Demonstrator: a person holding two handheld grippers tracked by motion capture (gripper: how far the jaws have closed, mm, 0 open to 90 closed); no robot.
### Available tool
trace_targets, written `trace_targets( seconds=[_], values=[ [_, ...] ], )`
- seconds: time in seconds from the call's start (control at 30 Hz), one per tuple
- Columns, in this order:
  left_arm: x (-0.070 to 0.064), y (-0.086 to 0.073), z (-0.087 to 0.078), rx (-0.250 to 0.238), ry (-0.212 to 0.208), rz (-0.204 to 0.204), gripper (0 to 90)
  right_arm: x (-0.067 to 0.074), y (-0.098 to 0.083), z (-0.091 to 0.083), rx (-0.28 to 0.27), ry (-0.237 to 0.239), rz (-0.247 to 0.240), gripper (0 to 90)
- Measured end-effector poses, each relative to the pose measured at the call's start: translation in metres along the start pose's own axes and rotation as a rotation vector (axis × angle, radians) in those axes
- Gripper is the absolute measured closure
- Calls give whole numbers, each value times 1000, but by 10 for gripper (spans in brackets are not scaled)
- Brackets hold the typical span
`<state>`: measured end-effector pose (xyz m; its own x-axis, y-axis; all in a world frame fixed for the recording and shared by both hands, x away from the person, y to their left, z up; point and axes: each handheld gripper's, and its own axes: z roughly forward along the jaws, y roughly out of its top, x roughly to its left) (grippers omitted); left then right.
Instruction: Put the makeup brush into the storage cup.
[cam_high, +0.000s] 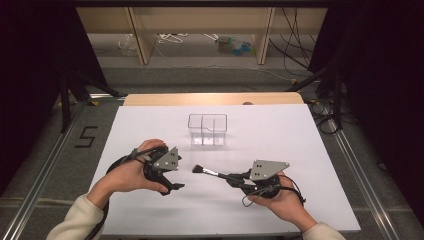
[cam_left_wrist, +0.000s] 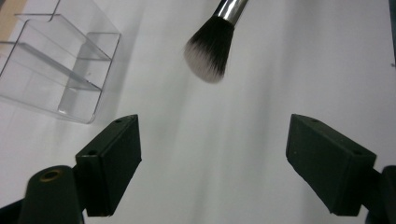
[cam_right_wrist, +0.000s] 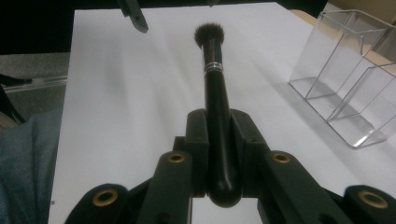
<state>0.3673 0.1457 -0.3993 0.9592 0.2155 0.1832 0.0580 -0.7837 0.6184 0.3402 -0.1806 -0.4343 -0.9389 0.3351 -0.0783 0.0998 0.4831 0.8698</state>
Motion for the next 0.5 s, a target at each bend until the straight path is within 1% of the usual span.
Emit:
trace_targets(
  seconds=[0.03,0.07,0.1,0.13,0.2,0.23,0.27,0.3,0.33,0.37,0.4,0.43,0.47,0.5],
  values=[
    [1,-2,0,-15,-3,-11,184,0,0,0,-3,-2,4,793],
    [0,-5,2,-43,2,-42,187,0,0,-1,-10,-8,-4,793],
    [1,-7,1,-33,-4,-28,188,0,0,-1,-13,-8,5,793],
    [0,-9,4,-63,-1,-68,189,0,1,-2,-13,-4,10,793],
    [-1,-12,8,-88,0,-104,189,-1,1,-3,-29,-16,11,793],
    [0,-12,10,-87,-5,-106,189,-2,1,-4,-35,-16,12,793],
    [-1,-13,13,-101,-3,-131,188,-3,1,-5,-43,-21,15,793],
    [-2,-13,16,-109,-13,-145,188,-3,1,-6,-45,-21,26,793],
    [-1,-14,18,-114,-25,-149,188,-4,1,-6,-55,-30,20,793],
    [-2,-14,21,-130,-33,-173,187,-4,1,-6,-63,-39,27,793],
    [-2,-14,23,-139,-37,-182,188,-4,1,-7,-73,-43,31,793],
    [-1,-14,25,-139,-43,-176,189,-5,1,-7,-79,-48,34,793],
    [-2,-14,26,-145,-48,-192,189,-5,1,-8,-83,-48,38,793],
    [-2,-14,27,-145,-47,-197,189,-6,1,-8,-86,-53,40,793]
  ],
)
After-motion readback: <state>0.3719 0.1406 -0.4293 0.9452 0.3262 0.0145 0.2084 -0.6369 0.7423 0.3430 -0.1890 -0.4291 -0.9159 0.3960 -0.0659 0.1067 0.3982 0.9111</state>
